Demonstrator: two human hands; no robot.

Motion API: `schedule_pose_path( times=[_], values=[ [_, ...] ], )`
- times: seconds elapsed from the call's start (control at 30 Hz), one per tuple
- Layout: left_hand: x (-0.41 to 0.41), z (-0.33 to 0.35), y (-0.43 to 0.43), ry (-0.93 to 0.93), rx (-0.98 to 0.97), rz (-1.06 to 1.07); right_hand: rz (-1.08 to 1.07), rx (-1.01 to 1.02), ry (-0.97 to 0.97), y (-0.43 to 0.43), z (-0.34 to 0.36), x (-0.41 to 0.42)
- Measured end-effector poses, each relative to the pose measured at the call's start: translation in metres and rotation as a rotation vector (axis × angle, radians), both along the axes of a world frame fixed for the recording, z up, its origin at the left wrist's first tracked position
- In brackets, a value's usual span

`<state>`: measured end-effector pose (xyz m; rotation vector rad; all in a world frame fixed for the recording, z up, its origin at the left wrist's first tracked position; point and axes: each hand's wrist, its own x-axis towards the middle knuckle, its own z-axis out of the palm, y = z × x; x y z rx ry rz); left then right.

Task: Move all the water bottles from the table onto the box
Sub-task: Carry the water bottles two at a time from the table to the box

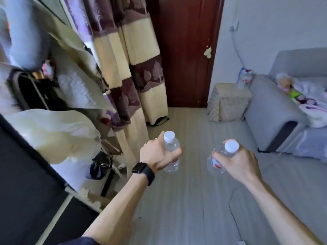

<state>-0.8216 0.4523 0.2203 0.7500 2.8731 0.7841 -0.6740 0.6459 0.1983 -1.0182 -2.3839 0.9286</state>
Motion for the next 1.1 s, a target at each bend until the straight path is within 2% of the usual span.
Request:
schedule_pose_path(
  times=[0.2, 0.43, 0.63, 0.9, 1.1],
  values=[
    [-0.08, 0.01, 0.127, 0.051, -0.013, -0.136, -0.158, 0.074, 0.011, 0.103, 0.022, -0.052],
    [-0.159, 0.024, 0.282, 0.077, -0.02, -0.213, -0.157, 0.114, 0.022, 0.249, 0.052, -0.123],
    [-0.224, 0.042, 0.387, 0.078, 0.052, -0.209, -0.176, 0.183, 0.074, 0.361, 0.071, -0.188],
    [-0.33, 0.024, 0.532, 0.076, 0.132, -0.261, -0.182, 0.19, 0.063, 0.492, 0.061, -0.286],
    [-0.413, 0.016, 0.649, 0.053, 0.098, -0.339, -0.24, 0.145, 0.048, 0.59, 0.05, -0.359]
  ],
)
